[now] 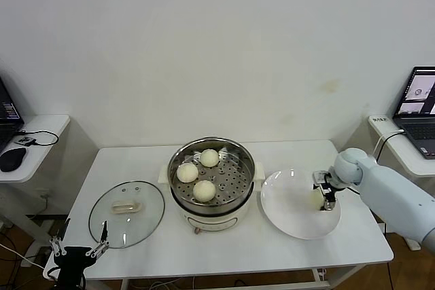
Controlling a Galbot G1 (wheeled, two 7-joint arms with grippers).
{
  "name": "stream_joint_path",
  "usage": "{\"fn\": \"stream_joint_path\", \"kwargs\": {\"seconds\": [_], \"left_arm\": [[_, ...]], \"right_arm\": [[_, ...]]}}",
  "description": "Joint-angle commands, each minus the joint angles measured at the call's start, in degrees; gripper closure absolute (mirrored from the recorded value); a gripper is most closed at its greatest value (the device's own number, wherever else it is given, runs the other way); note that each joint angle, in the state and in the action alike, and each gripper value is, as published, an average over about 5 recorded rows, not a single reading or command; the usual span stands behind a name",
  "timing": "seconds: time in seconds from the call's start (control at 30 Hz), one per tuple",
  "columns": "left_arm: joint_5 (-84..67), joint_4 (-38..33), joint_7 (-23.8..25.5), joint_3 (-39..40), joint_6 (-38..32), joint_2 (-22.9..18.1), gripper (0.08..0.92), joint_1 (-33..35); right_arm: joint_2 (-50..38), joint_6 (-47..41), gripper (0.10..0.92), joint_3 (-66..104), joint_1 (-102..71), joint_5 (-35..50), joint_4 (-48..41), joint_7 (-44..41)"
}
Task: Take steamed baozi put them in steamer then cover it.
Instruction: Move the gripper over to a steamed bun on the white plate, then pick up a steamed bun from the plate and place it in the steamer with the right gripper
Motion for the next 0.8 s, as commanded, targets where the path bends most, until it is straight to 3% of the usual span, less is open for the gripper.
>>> {"fn": "stream_joint_path", "kwargs": {"seconds": [0.03,0.4,0.8], "left_arm": [[0.0,0.0,0.0,-0.1,0.0,0.0,0.177,0.1],[0.1,-0.5,0.0,-0.1,-0.1,-0.1,0.177,0.2],[0.1,-0.8,0.1,0.6,0.0,0.2,0.177,-0.3]], "right_arm": [[-0.1,0.4,0.31,0.2,0.2,-0.2,0.1,-0.4],[-2.6,-0.2,0.352,-3.1,4.7,4.1,4.1,-2.4],[-8.2,-7.2,0.364,-16.6,22.9,20.3,14.9,-4.2]]}}
